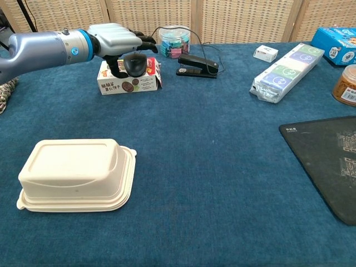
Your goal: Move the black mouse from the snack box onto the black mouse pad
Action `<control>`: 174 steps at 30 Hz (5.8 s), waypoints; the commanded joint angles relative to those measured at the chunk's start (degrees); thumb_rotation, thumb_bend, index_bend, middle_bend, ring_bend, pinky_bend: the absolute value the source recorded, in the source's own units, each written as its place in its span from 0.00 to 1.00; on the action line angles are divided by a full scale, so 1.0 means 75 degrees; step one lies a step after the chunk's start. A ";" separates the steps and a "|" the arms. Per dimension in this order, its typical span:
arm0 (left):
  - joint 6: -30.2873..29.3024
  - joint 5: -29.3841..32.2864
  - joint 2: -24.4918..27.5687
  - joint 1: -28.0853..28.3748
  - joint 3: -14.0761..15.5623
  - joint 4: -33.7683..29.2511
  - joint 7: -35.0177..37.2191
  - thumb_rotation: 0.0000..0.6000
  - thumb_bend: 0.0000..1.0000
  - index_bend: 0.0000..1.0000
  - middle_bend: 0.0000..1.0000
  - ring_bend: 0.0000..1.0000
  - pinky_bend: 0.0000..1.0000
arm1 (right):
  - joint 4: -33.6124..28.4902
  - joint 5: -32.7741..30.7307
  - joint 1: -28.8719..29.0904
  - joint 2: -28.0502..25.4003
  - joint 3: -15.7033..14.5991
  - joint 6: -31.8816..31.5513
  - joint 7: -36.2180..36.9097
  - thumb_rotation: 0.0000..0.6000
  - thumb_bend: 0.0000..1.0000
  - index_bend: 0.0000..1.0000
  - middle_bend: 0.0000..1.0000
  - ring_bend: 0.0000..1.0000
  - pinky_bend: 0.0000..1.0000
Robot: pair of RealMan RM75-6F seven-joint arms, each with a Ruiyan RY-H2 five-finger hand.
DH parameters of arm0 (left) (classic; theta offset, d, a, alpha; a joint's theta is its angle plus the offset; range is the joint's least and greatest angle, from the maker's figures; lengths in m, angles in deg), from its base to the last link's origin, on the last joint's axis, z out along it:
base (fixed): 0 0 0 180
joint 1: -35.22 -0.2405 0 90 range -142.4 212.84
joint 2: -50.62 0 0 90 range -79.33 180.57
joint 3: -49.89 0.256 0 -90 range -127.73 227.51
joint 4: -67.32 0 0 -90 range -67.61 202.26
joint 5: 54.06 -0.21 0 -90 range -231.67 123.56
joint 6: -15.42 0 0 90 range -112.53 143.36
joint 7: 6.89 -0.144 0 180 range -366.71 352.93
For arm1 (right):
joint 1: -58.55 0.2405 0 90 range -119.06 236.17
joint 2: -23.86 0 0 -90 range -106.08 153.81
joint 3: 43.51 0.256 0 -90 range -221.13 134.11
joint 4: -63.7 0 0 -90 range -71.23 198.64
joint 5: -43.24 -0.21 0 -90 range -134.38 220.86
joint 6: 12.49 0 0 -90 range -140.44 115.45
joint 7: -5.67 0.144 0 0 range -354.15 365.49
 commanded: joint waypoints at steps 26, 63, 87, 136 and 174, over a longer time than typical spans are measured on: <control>-0.1143 0.0272 0.0306 -0.0128 0.0229 -0.0272 -0.0249 1.00 0.28 0.46 0.33 0.31 0.42 | -0.0076 0.0077 -0.0004 -0.0008 -0.0039 -0.0033 0.0007 1.00 0.00 0.00 0.00 0.00 0.00; -0.0159 0.5678 0.1260 0.1062 -0.1095 -0.9293 -1.0456 1.00 0.28 0.45 0.33 0.30 0.42 | -0.0429 0.0368 -0.0108 -0.0336 -0.0123 -0.0111 0.0426 1.00 0.00 0.00 0.00 0.00 0.00; -0.0811 0.7172 0.1031 0.1479 -0.1125 -0.9747 -1.0782 1.00 0.22 0.00 0.00 0.00 0.37 | -0.0506 0.0431 -0.0119 -0.0397 -0.0163 -0.0103 0.0478 1.00 0.00 0.00 0.00 0.00 0.00; -0.5975 0.2197 0.7256 -0.6240 0.1050 -1.1988 -0.3059 1.00 0.04 0.00 0.00 0.00 0.00 | -0.1365 0.1051 -0.0134 -0.0263 -0.0448 -0.0334 0.0047 1.00 0.00 0.00 0.00 0.00 0.00; -0.5550 0.1503 0.7797 -0.6778 0.0239 -1.1454 -0.1838 1.00 0.04 0.00 0.00 0.00 0.00 | -0.2318 -0.2405 0.3814 0.5202 0.1044 -0.0195 -0.5751 1.00 0.00 0.00 0.00 0.00 0.00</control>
